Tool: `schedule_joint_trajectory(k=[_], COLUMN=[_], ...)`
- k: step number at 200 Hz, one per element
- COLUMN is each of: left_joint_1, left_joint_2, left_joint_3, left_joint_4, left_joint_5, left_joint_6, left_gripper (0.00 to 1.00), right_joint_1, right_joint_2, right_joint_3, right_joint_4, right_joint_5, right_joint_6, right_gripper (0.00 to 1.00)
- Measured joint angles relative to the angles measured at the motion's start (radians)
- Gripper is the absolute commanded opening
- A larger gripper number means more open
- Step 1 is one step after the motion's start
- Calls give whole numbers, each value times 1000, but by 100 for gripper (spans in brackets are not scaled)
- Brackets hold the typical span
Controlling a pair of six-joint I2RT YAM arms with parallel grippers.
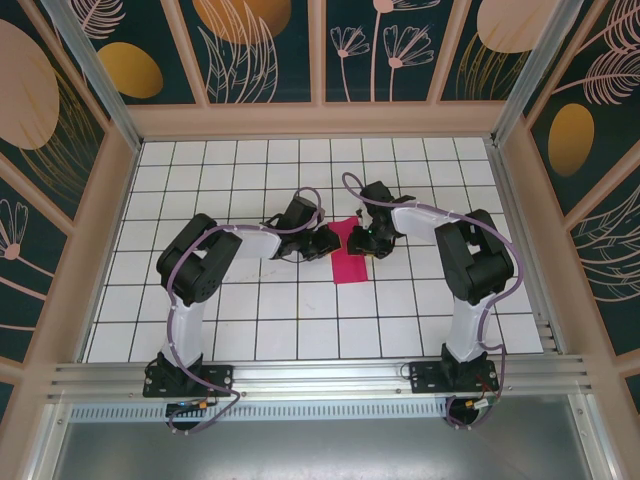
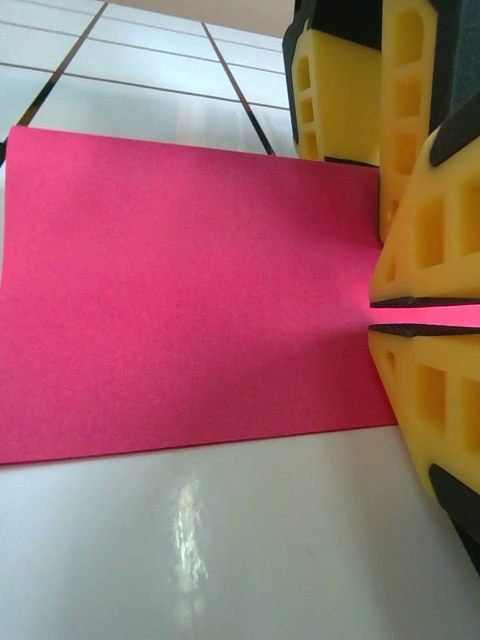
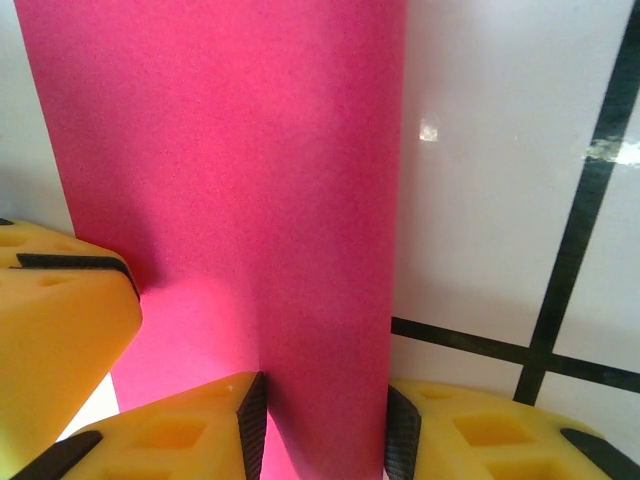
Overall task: Fold a paper plane with a square sheet of paper (pick it up from the middle)
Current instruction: Hold the square sheet of paper at the center of the table.
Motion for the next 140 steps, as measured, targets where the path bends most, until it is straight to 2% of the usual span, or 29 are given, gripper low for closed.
schedule_joint_trajectory(k=[72, 106, 140], left_joint_1=[-7, -8, -8], left_joint_2=[3, 4, 4], left_joint_3=[31, 31, 30], left_joint_4=[-74, -74, -75], left_joint_5=[-49, -49, -53], left_joint_6=[7, 10, 11], left_gripper=[10, 10, 8], right_joint_1=[-5, -35, -39], right_joint_2=[-68, -162, -189], right_joint_3=[-44, -65, -65], right_joint_4=[55, 95, 150], right_joint_5=[-7, -32, -101], right_joint_6=[54, 63, 74], right_gripper=[42, 41, 21])
